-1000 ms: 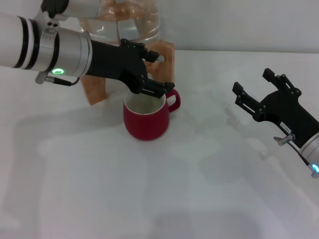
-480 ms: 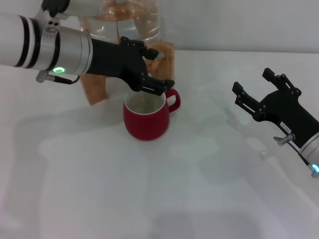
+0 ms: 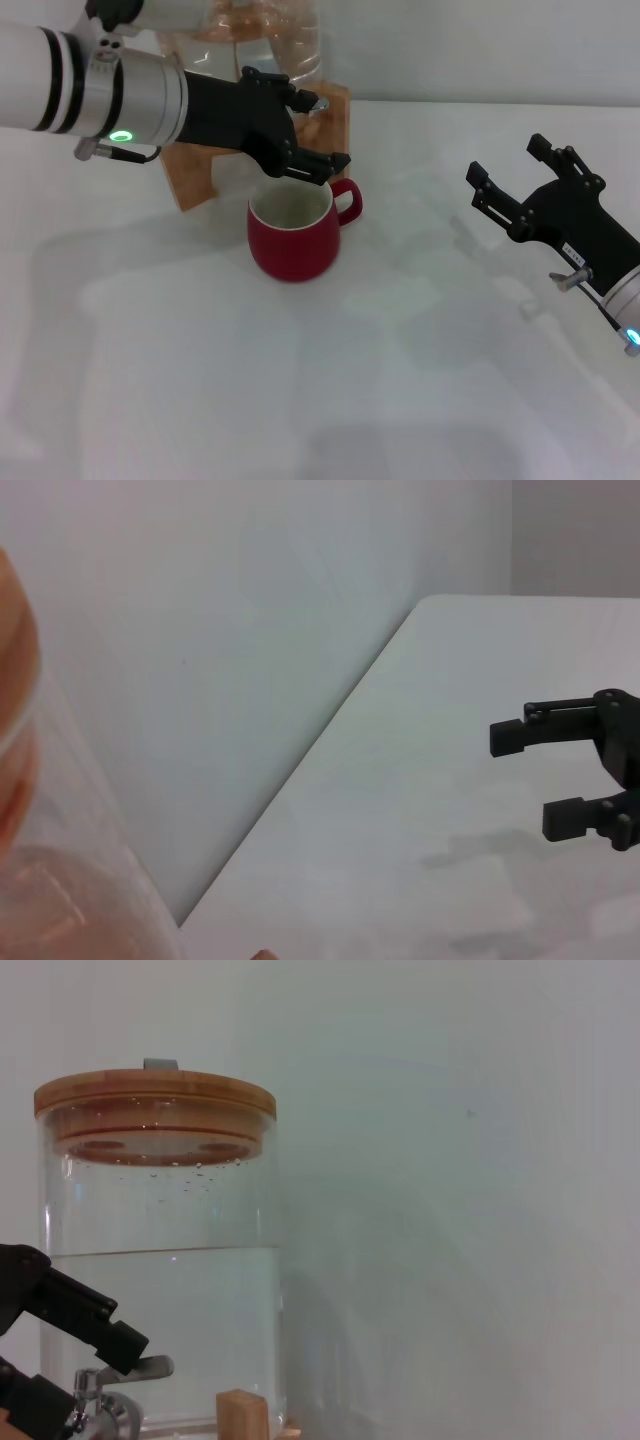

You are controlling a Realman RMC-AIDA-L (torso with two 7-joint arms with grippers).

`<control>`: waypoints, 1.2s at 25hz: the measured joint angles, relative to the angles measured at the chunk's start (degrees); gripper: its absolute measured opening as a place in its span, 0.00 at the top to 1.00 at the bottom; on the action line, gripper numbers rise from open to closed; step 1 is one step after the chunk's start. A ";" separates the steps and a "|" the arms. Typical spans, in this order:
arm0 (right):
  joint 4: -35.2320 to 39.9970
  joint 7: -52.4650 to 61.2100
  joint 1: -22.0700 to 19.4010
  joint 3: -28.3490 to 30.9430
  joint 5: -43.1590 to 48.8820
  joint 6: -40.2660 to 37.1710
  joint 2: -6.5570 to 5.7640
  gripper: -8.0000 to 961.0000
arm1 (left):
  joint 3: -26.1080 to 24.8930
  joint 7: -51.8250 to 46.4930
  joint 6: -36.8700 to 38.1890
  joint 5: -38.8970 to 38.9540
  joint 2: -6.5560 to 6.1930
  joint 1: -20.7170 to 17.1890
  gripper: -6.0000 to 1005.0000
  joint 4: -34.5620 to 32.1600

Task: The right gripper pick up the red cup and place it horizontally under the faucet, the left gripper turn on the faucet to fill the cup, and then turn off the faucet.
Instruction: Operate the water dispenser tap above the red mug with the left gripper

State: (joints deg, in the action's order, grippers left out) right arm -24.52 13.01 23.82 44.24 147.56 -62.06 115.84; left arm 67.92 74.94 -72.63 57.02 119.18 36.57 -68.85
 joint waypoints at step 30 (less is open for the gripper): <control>0.00 0.00 -0.44 0.16 0.01 -0.58 0.09 0.11 | 1.69 0.22 2.85 -0.26 0.00 0.17 0.13 0.47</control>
State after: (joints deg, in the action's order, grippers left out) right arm -24.52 13.01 23.37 44.41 147.57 -62.64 115.93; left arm 69.61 75.17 -69.78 56.77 119.18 36.74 -68.38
